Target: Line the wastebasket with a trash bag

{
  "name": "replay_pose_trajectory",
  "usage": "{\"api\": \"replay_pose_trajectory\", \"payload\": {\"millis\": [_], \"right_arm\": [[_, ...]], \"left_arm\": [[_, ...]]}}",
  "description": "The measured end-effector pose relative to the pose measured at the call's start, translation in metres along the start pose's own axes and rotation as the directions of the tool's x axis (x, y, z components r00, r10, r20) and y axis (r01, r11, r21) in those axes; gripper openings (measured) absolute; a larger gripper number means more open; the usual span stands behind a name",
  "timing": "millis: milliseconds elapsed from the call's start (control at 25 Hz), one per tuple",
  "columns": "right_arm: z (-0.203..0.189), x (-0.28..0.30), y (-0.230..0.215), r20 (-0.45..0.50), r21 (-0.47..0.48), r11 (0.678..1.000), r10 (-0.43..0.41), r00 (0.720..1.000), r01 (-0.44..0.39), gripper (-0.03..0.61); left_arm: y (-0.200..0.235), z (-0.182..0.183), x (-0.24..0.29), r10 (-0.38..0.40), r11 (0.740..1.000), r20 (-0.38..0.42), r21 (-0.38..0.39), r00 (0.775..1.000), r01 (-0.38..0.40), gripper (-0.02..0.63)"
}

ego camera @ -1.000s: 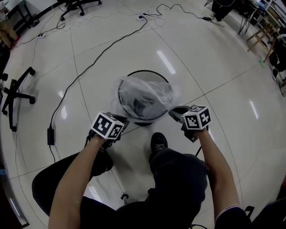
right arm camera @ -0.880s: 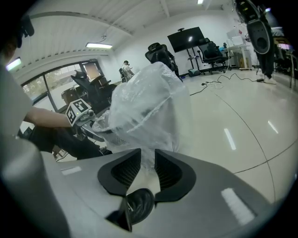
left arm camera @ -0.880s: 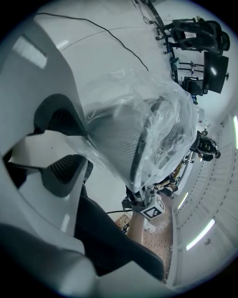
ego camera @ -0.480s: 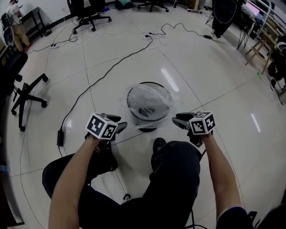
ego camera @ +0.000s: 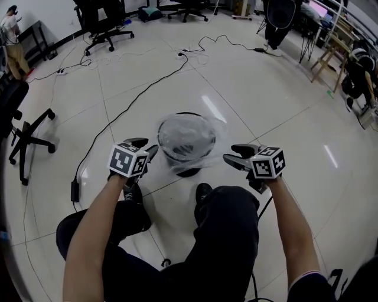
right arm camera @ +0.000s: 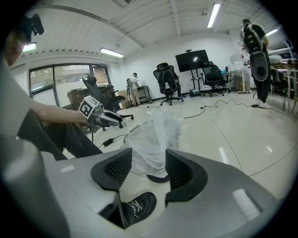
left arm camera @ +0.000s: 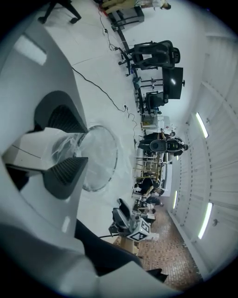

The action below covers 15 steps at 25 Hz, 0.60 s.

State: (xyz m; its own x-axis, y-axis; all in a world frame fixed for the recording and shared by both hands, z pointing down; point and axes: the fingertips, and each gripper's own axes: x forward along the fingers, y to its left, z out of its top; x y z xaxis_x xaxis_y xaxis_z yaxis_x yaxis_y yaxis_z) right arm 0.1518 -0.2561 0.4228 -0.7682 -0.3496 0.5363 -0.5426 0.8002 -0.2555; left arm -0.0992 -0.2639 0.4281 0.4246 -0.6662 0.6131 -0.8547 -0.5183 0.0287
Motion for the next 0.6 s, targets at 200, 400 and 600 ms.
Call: {"api": "replay_pose_trajectory", "payload": {"millis": [200, 400, 600], "right_arm": [[0.018, -0.021, -0.011, 0.061, 0.027, 0.999, -0.039, 0.997, 0.037, 0.241], [0.04, -0.014, -0.005, 0.095, 0.005, 0.996, -0.094, 0.991, 0.093, 0.241], [0.024, 0.016, -0.004, 0.032, -0.016, 0.989, -0.147, 0.989, 0.148, 0.249]], "left_arm": [[0.018, 0.015, 0.017, 0.03, 0.999, 0.005, 0.024, 1.0, -0.03, 0.164], [0.038, 0.027, 0.034, 0.067, 0.997, 0.016, 0.02, 0.998, -0.068, 0.164], [0.042, 0.037, 0.055, 0.05, 0.997, 0.015, 0.062, 0.999, -0.051, 0.166]]}}
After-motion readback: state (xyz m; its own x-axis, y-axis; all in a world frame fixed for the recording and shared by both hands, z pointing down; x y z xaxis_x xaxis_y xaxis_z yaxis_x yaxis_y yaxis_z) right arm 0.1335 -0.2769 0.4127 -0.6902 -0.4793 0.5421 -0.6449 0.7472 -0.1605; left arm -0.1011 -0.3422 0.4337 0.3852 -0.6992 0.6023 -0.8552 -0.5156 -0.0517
